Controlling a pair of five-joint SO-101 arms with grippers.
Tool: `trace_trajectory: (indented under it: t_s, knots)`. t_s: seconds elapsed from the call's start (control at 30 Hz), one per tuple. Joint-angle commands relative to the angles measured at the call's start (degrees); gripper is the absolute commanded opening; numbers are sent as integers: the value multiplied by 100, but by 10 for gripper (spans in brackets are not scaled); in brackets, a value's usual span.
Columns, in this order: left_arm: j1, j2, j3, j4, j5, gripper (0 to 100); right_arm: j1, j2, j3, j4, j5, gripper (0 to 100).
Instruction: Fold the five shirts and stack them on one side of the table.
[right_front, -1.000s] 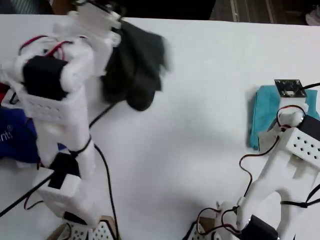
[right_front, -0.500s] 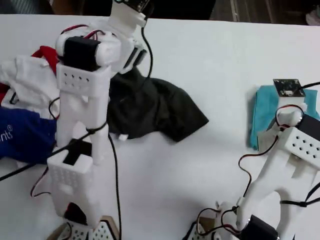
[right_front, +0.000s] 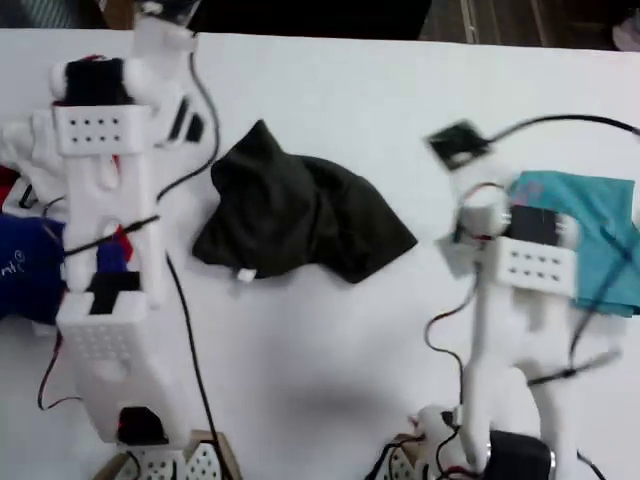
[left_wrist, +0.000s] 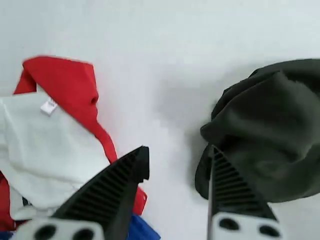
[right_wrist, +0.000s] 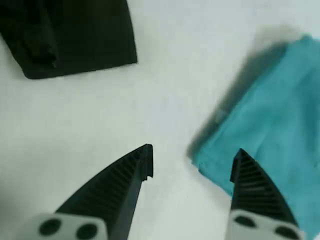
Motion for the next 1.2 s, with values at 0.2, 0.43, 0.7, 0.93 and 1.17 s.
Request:
trace_trajectory:
  t_s: [0.2,0.43,0.7,0.93,1.17]
  knots:
    - [-448,-88,716,44,9,210,-708,2431,-791,-681,-897,257]
    - [-510,-88,708,44,0,210,-523,4066,-2453,629,-1468,255]
    - [-519,-44,716,35,0,210,-567,4936,-3763,1262,-1635,255]
    - [-492,-44,716,-18,0,210,-629,5305,-4747,1640,-2013,255]
    - [-501,-44,725,-141,0,210,-1059,6167,-5477,1807,-2330,255]
